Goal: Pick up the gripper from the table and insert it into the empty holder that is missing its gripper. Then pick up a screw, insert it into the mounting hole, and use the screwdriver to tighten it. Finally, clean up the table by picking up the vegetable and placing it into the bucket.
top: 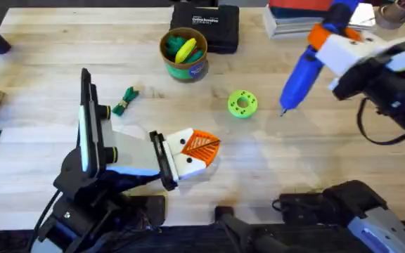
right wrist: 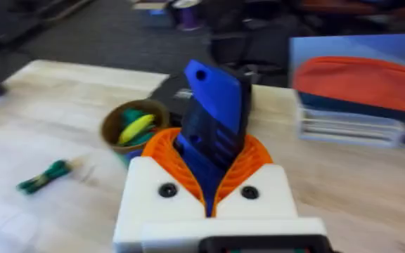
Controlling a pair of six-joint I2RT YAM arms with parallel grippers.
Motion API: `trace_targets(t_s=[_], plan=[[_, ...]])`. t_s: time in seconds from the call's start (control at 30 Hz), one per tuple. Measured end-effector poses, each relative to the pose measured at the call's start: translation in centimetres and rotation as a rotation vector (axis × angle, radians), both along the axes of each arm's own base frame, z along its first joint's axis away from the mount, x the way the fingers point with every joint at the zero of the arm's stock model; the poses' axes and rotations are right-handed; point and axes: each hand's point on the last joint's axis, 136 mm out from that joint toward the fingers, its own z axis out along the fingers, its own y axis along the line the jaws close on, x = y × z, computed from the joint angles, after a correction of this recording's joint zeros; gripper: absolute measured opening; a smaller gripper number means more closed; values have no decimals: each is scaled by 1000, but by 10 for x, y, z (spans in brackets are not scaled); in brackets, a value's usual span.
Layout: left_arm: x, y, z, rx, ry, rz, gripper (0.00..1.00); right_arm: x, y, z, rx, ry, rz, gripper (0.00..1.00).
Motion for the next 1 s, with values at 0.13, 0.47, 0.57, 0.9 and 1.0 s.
trace_targets(t_s=[0.13, 0.47, 0.57, 0.9, 1.0], plan=[[0, 0, 0, 0, 1, 0, 6, -8, 41, 6, 29, -25, 170, 30], [0, 0, 0, 0, 0, 0, 6, -49, 118, 70, 138, -280, 539, 30], [0, 0, 0, 0, 1, 0, 6, -62, 138, 77, 160, -311, 625, 30], [0, 0, 0, 0, 0, 0, 6, -94, 195, 89, 197, -434, 832, 30], [0, 0, 0, 0, 1, 0, 6, -100, 205, 87, 186, -450, 863, 30]])
